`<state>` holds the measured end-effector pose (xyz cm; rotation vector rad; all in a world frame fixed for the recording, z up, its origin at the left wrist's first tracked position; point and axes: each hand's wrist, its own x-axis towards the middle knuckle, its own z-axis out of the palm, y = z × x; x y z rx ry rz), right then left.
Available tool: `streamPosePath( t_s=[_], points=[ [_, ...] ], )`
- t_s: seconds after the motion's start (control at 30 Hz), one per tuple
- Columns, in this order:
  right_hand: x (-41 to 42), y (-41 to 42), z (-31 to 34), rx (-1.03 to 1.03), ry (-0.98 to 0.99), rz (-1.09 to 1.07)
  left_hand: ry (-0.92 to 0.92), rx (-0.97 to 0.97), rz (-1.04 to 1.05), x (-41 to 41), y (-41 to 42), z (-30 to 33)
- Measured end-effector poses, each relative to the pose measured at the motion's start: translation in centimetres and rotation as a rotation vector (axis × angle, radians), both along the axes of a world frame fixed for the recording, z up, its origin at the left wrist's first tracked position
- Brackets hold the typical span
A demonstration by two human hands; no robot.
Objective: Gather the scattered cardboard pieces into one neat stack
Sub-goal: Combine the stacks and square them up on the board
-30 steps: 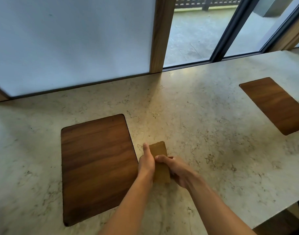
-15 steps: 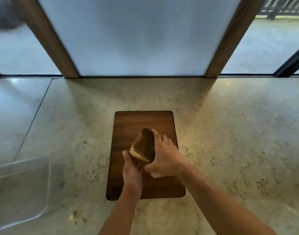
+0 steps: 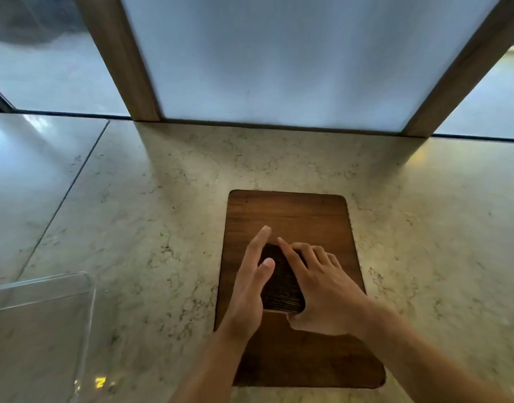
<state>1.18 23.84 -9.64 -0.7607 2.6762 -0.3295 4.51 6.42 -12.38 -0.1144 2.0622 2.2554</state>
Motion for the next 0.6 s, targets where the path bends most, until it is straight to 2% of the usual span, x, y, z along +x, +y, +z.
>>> streamPosePath(
  t_s=[0.1,0.17,0.3,0.4,0.43,0.5,0.6],
  points=[
    [-1.6,0.1,-0.5,-0.026,0.022,-0.037,0.014,0.136,-0.007,-1.1,-0.1,-1.0],
    [-2.4,0.2,-0.2,-0.032,0.039,-0.026,0.057,0.156,-0.041,-0.8,-0.8,-1.1],
    [-2.3,0.3,-1.2,-0.092,0.104,-0.017,0.138,-0.110,-0.036,-0.9,0.4,-2.0],
    [-1.8,0.6,-1.5,-0.138,0.118,0.006,0.173,-0.301,0.207,-1.4,2.2,-2.5],
    [-1.5,1.4,-1.6,-0.191,0.067,-0.012,0.183,-0.331,0.261,-1.3,2.6,-2.8],
    [-0.6,3.1,-1.6,-0.470,-0.117,-0.155,0.192,-0.353,0.291,-1.4,2.7,-3.2],
    [2.5,3.2,-2.2,-1.109,-0.312,-0.493,0.157,-0.314,0.269,-1.3,2.6,-3.2]
  ],
)
